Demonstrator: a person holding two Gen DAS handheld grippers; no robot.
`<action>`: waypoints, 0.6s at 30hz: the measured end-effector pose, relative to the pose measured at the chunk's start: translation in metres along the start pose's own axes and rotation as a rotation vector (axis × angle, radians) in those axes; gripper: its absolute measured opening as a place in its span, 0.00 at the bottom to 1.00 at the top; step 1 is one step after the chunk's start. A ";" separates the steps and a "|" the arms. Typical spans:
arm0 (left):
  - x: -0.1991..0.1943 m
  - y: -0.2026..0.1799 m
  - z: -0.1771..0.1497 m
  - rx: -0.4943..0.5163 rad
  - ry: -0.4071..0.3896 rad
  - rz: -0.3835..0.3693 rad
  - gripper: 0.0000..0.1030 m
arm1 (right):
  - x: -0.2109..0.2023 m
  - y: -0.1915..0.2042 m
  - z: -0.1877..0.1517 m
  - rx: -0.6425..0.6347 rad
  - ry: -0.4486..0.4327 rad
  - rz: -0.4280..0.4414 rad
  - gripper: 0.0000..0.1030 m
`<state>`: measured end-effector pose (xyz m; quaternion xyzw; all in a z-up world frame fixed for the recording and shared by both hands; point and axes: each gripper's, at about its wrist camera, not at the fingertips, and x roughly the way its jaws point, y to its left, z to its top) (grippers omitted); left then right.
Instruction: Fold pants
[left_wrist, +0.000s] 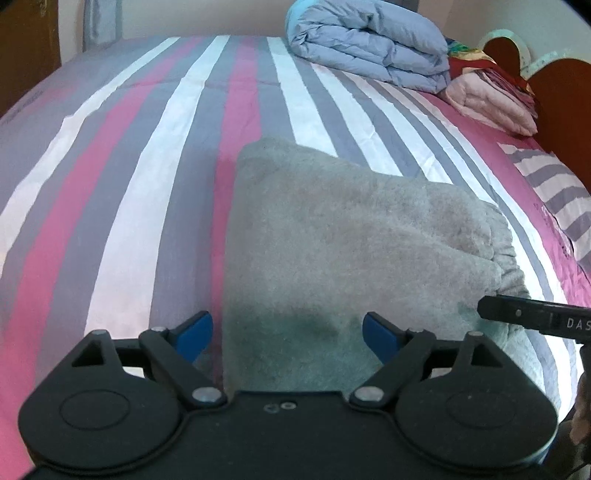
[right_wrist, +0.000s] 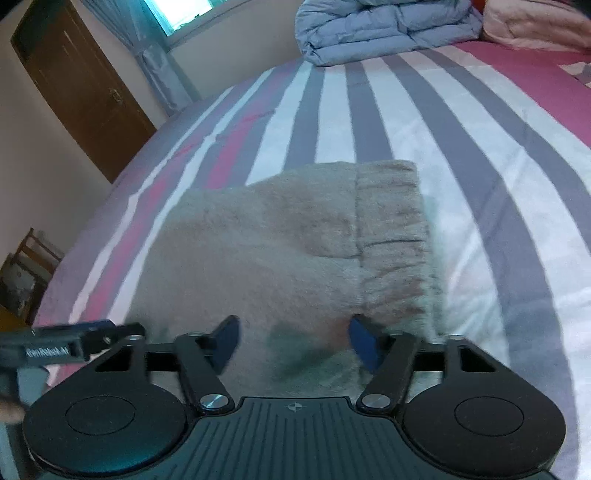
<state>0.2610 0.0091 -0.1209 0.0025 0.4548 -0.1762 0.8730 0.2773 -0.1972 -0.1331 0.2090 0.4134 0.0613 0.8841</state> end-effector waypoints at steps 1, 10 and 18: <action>-0.001 -0.002 0.001 0.010 -0.007 0.004 0.80 | -0.003 -0.003 0.000 0.001 0.003 0.000 0.54; -0.008 -0.020 0.016 0.107 -0.056 0.028 0.80 | -0.026 0.017 0.030 -0.045 -0.055 0.008 0.55; 0.003 -0.037 0.033 0.202 -0.073 0.030 0.81 | -0.008 0.030 0.049 -0.046 -0.073 0.032 0.55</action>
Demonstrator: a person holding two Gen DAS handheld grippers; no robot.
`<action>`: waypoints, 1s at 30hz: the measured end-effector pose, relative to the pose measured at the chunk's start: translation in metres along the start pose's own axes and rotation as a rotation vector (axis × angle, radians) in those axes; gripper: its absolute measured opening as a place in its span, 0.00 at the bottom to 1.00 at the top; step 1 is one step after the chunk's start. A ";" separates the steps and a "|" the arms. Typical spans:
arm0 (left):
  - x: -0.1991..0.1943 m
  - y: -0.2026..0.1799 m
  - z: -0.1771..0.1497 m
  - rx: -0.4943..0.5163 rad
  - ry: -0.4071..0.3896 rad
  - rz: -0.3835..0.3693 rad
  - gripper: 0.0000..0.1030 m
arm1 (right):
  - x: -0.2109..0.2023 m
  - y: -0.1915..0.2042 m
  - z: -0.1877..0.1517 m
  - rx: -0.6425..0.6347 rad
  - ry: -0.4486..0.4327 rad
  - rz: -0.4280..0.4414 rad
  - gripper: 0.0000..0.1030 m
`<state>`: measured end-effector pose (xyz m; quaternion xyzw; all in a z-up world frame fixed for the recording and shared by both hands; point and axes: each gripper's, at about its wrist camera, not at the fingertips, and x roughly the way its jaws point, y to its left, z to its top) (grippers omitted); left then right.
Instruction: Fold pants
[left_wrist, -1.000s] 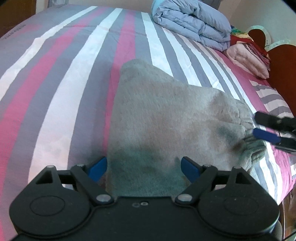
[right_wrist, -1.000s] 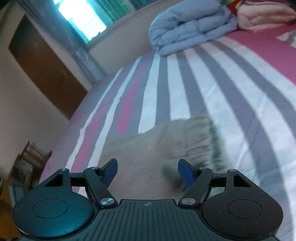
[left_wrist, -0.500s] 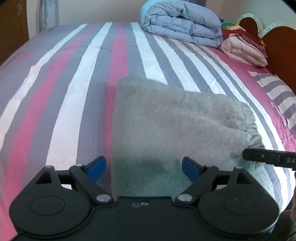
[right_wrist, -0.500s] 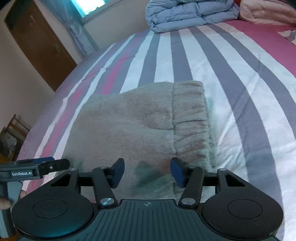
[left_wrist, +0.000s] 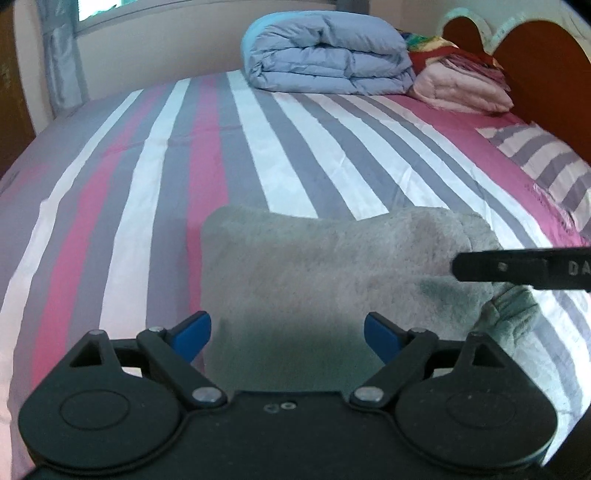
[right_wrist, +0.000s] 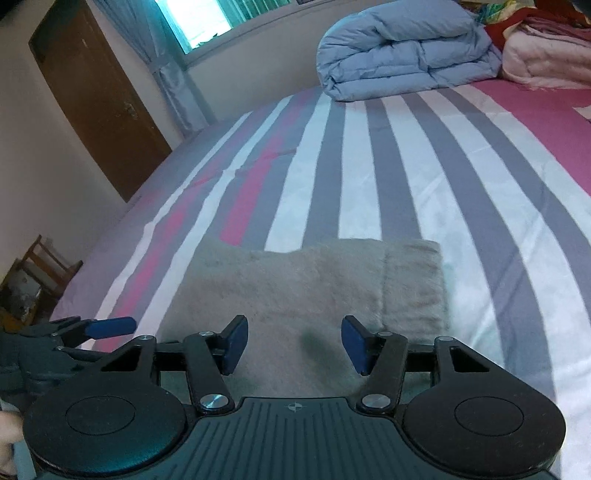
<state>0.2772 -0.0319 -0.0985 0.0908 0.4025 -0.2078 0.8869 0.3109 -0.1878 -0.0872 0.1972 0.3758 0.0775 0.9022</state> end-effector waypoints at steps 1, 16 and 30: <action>0.005 -0.002 0.002 0.018 0.004 -0.003 0.81 | 0.005 0.001 0.002 0.002 0.001 0.003 0.55; 0.107 0.048 0.043 -0.137 0.101 -0.100 0.69 | 0.074 -0.039 0.023 -0.047 0.060 -0.060 0.54; 0.042 0.102 -0.015 -0.296 0.133 -0.053 0.82 | -0.001 -0.080 0.018 0.131 0.005 -0.099 1.00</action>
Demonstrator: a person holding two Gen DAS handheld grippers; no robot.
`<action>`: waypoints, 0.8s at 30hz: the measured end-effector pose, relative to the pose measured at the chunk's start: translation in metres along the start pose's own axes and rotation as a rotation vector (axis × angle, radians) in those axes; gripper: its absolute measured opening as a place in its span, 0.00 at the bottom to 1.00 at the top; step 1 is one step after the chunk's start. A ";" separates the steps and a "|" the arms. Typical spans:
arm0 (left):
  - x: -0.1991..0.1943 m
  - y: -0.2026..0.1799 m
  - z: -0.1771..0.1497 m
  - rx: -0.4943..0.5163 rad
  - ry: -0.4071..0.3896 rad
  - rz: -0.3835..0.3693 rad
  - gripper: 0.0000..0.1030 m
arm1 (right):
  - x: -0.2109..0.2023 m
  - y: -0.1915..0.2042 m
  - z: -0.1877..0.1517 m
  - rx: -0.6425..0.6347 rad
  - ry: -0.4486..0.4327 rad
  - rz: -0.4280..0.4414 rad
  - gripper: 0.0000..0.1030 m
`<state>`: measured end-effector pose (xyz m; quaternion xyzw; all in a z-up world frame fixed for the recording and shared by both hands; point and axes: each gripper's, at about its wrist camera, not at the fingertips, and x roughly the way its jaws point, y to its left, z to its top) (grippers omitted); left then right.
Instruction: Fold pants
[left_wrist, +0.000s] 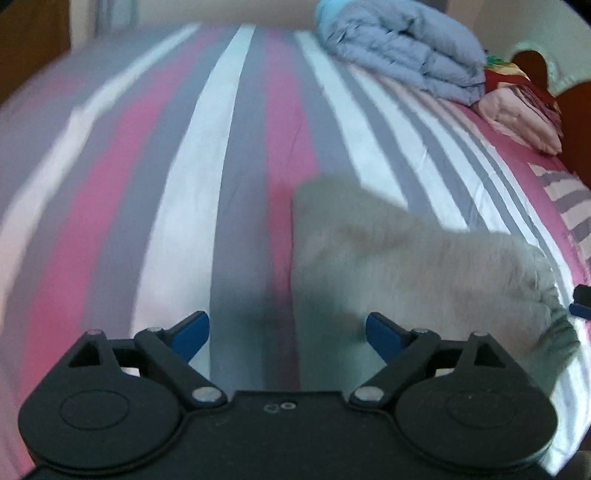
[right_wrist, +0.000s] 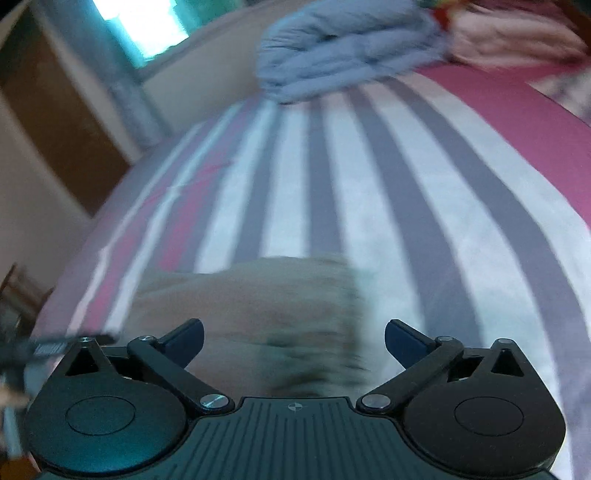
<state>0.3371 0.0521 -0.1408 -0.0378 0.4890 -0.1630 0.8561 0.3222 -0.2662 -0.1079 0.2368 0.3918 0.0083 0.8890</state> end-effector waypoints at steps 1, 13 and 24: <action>0.003 0.004 -0.006 -0.031 0.018 -0.028 0.82 | 0.001 -0.009 0.000 0.042 0.012 -0.001 1.00; 0.031 -0.008 -0.024 -0.120 0.057 -0.192 0.46 | 0.067 -0.049 -0.028 0.301 0.294 0.266 1.00; -0.011 -0.030 -0.023 -0.064 -0.168 -0.173 0.11 | 0.034 -0.029 -0.019 0.200 0.164 0.303 0.50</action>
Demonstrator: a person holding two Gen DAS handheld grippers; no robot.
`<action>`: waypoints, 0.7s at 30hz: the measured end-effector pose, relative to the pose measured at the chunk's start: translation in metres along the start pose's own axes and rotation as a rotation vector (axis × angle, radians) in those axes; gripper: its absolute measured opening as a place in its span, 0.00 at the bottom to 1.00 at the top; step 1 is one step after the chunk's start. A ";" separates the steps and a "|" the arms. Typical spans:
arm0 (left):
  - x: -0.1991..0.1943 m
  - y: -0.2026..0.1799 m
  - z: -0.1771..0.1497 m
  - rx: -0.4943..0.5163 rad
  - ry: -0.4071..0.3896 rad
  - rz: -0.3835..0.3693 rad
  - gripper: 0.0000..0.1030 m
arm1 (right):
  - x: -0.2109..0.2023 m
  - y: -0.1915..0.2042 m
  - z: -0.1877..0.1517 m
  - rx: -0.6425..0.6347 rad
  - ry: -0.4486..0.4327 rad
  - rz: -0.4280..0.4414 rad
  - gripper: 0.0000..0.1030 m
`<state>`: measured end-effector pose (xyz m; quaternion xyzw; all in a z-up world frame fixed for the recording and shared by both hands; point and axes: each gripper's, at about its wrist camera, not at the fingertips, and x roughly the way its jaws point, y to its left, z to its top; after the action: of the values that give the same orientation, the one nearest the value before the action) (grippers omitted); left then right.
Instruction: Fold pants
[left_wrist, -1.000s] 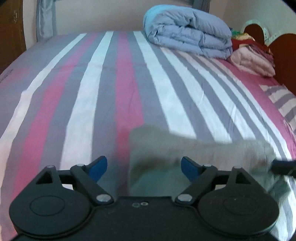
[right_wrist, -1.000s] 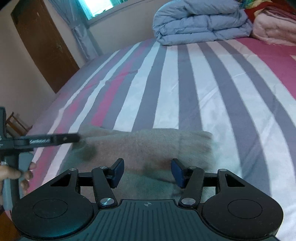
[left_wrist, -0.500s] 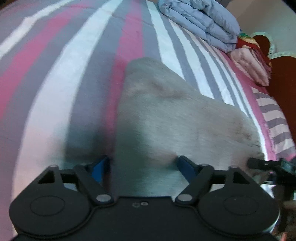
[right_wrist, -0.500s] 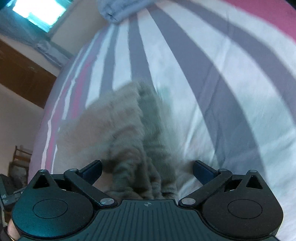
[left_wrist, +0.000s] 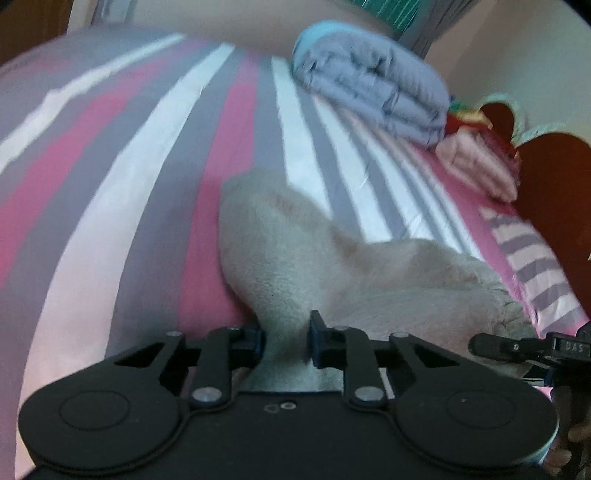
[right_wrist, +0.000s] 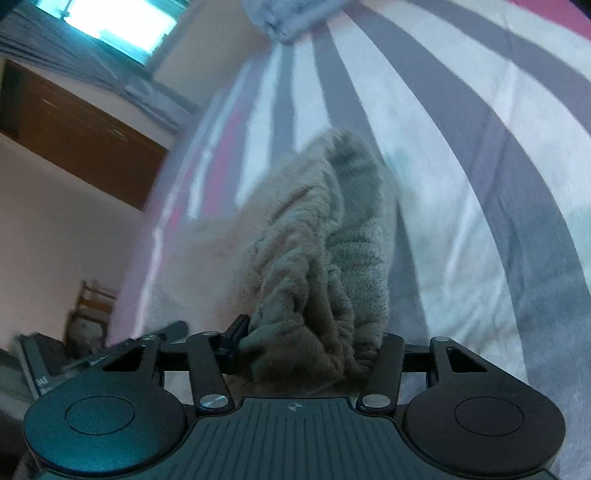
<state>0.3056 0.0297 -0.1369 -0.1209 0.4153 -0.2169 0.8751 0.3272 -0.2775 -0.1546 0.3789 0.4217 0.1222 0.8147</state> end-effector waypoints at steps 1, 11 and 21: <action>-0.004 -0.004 0.004 0.009 -0.027 -0.002 0.11 | -0.004 0.005 0.003 -0.006 -0.017 0.016 0.50; 0.001 -0.015 0.062 0.021 -0.159 -0.013 0.11 | -0.025 0.045 0.045 -0.121 -0.128 0.077 0.49; 0.067 0.002 0.039 0.097 0.000 0.126 0.35 | 0.046 0.013 0.048 -0.136 -0.036 -0.133 0.56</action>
<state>0.3739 -0.0001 -0.1588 -0.0520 0.4113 -0.1810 0.8918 0.3943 -0.2691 -0.1553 0.2960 0.4221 0.0894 0.8522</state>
